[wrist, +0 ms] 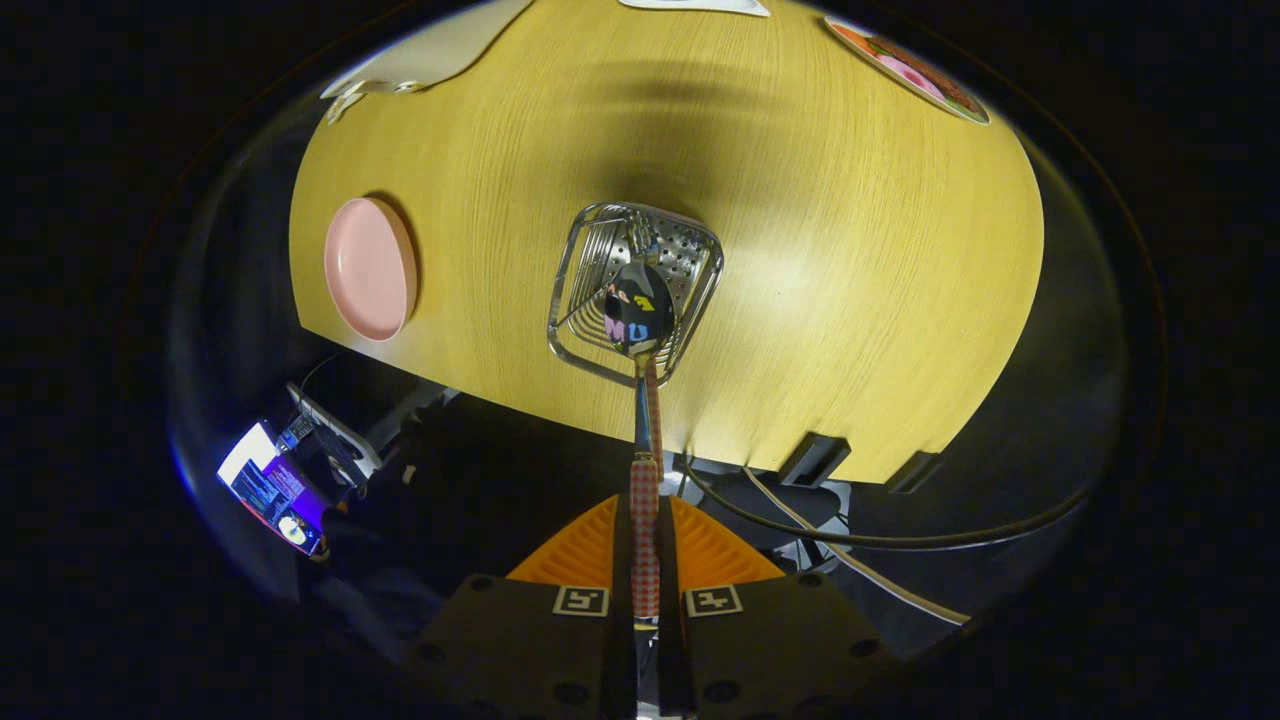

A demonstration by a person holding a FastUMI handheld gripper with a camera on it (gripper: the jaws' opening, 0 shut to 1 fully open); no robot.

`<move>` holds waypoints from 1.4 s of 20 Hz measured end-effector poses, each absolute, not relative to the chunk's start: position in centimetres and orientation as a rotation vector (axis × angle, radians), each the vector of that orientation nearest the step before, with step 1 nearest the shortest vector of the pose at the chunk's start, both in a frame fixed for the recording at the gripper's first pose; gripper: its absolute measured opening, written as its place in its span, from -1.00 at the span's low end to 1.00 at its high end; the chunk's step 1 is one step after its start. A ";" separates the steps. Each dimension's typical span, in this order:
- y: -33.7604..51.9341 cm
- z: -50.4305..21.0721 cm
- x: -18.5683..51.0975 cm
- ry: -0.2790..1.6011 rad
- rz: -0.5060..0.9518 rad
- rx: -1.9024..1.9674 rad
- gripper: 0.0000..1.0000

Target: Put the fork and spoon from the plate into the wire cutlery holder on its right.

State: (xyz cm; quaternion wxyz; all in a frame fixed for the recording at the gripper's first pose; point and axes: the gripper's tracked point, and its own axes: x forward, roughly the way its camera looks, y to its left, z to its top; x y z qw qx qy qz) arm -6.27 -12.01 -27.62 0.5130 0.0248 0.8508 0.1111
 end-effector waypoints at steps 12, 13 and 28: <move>-11.0 -29.7 -2.8 2.147 0.207 0.043 -0.73; -10.9 -29.8 -2.4 2.132 0.205 0.056 -0.69; -8.7 -26.5 0.9 1.532 0.276 0.243 0.83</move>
